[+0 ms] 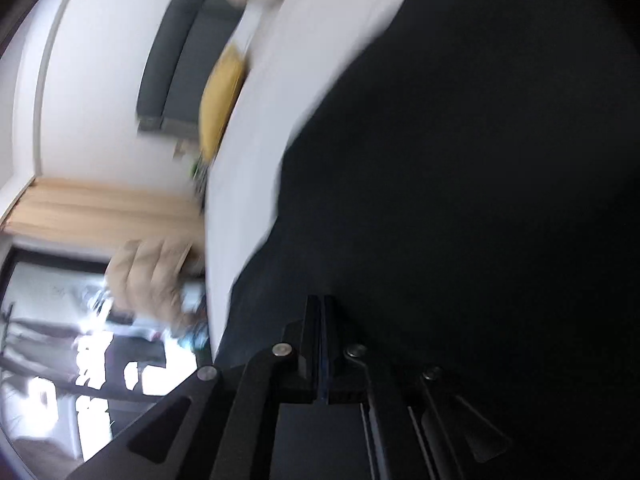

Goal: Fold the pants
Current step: 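Lower the jeans onto the bed with the left gripper while the right gripper holds the hem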

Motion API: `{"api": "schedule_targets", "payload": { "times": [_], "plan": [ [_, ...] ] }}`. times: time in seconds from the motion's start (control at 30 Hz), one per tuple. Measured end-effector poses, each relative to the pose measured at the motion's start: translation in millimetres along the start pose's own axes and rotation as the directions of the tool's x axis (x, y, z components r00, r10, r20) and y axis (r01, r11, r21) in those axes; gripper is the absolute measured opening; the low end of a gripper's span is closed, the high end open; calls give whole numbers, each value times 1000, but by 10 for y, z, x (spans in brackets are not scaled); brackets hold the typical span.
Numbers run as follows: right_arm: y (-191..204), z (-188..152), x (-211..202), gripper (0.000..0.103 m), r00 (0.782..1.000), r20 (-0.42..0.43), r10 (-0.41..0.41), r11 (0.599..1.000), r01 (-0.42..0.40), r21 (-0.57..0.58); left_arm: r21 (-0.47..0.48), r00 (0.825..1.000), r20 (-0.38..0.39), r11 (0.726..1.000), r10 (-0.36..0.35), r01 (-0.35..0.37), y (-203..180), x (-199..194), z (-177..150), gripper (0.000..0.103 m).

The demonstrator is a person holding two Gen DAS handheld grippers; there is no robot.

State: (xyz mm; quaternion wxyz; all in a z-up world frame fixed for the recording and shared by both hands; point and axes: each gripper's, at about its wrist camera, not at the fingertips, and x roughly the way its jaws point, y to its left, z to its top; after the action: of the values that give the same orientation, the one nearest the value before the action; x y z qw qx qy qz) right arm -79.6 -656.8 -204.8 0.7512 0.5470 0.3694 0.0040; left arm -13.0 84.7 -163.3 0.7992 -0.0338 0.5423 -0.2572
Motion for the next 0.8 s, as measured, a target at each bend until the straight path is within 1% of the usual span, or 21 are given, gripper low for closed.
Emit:
{"api": "schedule_targets", "payload": {
  "times": [0.07, 0.1, 0.13, 0.17, 0.2, 0.23, 0.27, 0.33, 0.37, 0.4, 0.43, 0.47, 0.5, 0.57, 0.6, 0.63, 0.7, 0.73, 0.77, 0.8],
  "plan": [
    [-299, 307, -304, 0, 996, 88, 12, 997, -18, 71, 1, 1000, 1, 1000, 7, -7, -17, 11, -5, 12],
    [-384, 423, -432, 0, 992, 128, -16, 997, 6, 76, 1, 1000, 2, 1000, 13, -13, -36, 19, 2, 12],
    [-448, 562, -581, 0, 982, 182, -55, 996, 42, 74, 3, 1000, 2, 1000, 18, -18, -60, 26, 12, 12],
    [-540, 690, -722, 0, 972, 224, -73, 995, 55, 88, 9, 1000, 1, 1000, 25, -25, -79, 31, 10, 12],
    [-686, 851, -910, 0, 956, 275, -99, 989, 65, 129, 13, 1000, 1, 1000, 27, -27, -90, 34, 12, 12],
    [-791, 968, -1045, 0, 944, 307, -120, 985, 74, 155, 15, 1000, 1, 999, 28, -28, -110, 40, 17, 12],
    [-871, 981, -1194, 0, 928, 343, -142, 980, 84, 178, 14, 1000, 1, 1000, 27, -27, -114, 44, 17, 12],
    [-1013, 1105, -1554, 0, 879, 425, -215, 964, 122, 237, 13, 1000, 3, 1000, 25, -26, -136, 44, 19, 12],
    [-1013, 1122, -1711, 3, 851, 451, -269, 951, 159, 267, 13, 1000, 5, 1000, 27, -27, -144, 33, 17, 12],
    [-984, 1126, -1871, 7, 813, 474, -338, 931, 216, 295, 13, 1000, 4, 999, 31, -31, -157, 11, 15, 12],
    [-942, 1093, -2023, 7, 789, 501, -356, 927, 229, 298, 15, 999, 4, 999, 44, -44, -174, -14, 14, 12],
    [-884, 1025, -2113, 7, 794, 522, -310, 943, 187, 276, 21, 998, 4, 997, 71, -71, -213, -50, 27, 12],
    [-812, 956, -2150, 7, 811, 526, -256, 959, 147, 241, 33, 996, 13, 995, 91, -92, -281, -105, 56, 12],
    [-550, 747, -2033, 7, 860, 488, -148, 986, 93, 135, 57, 998, 46, 997, 52, -54, -441, -193, 157, 12],
    [-425, 642, -1933, 7, 887, 451, -99, 994, 70, 81, 74, 998, 60, 997, 24, -28, -556, -200, 243, 12],
    [-305, 546, -1764, 7, 920, 391, -37, 999, 26, 32, 102, 998, 68, 995, -4, -3, -692, -172, 341, 12],
    [-99, 275, -1390, 7, 964, 259, 53, 999, -49, -21, 175, 995, 80, 984, -59, 44, -1035, -2, 568, 12],
    [-8, 134, -1167, 7, 980, 185, 79, 997, -72, -42, 199, 993, 82, 978, -88, 70, -1160, 95, 647, 12],
    [52, -5, -940, 7, 987, 128, 100, 994, -94, -47, 216, 989, 79, 971, -128, 108, -1281, 234, 730, 12],
    [89, -134, -693, 7, 991, 68, 119, 992, -116, -46, 221, 987, 62, 967, -145, 128, -1378, 430, 803, 12]
  ]
}}
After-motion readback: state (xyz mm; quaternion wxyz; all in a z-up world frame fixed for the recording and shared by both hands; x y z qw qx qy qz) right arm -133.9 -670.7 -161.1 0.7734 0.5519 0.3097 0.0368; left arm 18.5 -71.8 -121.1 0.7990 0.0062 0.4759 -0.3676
